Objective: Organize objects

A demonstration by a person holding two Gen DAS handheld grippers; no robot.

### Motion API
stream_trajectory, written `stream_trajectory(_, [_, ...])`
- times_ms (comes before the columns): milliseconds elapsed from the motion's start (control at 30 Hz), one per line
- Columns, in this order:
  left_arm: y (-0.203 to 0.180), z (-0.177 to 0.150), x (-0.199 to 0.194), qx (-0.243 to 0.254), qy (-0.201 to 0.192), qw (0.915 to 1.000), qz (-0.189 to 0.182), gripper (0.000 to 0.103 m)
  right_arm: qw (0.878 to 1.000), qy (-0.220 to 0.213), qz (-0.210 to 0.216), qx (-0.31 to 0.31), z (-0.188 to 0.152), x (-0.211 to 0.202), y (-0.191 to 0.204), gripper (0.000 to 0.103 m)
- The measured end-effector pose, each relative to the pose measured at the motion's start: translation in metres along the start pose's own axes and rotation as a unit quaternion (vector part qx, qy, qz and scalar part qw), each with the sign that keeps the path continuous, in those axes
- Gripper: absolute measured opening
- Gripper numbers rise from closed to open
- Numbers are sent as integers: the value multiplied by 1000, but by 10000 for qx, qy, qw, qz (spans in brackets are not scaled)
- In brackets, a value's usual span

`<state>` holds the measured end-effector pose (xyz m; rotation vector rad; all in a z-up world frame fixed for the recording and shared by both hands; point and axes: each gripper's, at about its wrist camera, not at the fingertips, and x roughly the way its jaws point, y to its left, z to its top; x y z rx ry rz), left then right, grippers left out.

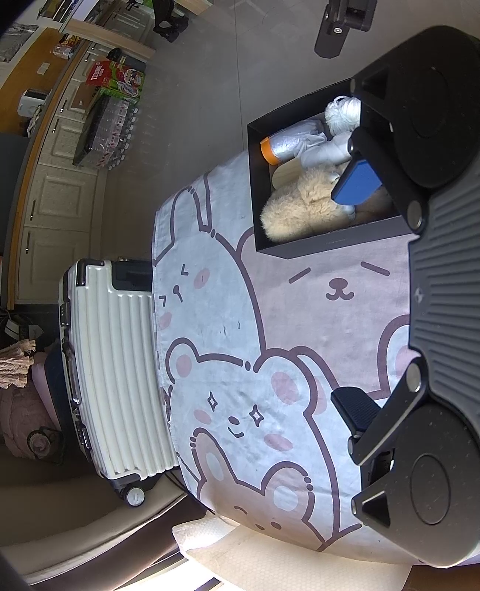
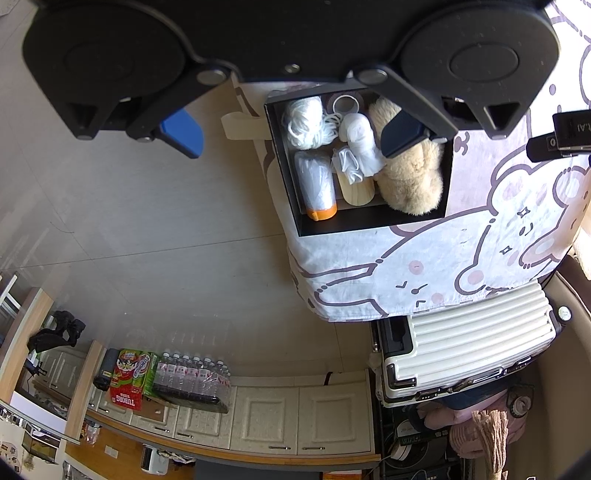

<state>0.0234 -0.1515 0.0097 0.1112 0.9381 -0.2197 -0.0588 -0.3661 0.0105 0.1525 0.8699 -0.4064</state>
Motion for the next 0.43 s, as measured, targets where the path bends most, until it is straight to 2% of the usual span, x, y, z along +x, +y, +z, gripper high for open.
stream_trajectory(433, [-2,0,1,31,23,10000,4,103,10000,13,19,-18,-2,1,-2,103])
